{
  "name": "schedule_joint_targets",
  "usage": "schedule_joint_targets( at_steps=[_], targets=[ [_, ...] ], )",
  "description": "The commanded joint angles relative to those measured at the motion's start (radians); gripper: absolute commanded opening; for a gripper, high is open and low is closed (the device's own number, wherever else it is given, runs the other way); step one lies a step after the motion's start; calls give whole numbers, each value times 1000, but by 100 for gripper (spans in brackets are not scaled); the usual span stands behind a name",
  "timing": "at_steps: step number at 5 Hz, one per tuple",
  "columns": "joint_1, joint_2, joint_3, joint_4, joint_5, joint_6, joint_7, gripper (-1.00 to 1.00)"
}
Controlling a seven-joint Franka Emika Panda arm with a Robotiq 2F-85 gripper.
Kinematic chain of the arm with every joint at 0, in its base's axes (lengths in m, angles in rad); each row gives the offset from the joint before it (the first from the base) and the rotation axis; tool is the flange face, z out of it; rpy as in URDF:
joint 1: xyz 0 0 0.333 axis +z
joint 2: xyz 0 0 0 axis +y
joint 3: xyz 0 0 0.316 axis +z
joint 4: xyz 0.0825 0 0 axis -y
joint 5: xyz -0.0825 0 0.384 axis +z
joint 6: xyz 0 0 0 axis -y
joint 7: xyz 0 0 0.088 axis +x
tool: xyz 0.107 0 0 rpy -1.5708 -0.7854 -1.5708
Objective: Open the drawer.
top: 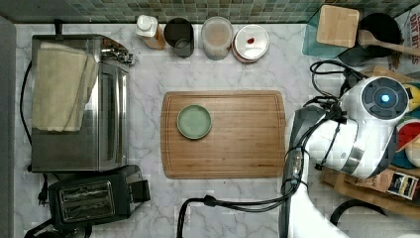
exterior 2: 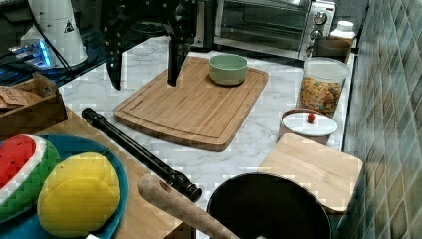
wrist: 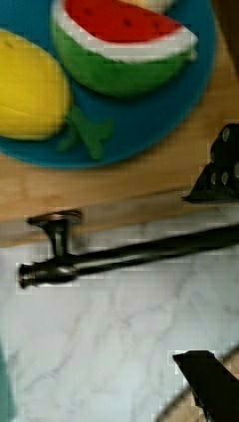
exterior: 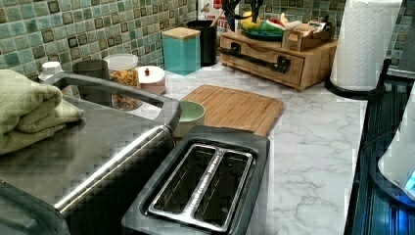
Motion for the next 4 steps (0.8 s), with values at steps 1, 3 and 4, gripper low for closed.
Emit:
schedule_joint_targets(
  at_steps=[1, 3, 4],
  targets=[
    [7, 137, 61, 265, -24, -169, -245, 100],
    [-23, 166, 38, 283, -1, -170, -229, 100],
    [-10, 133, 19, 205, -16, -143, -145, 100]
  ],
)
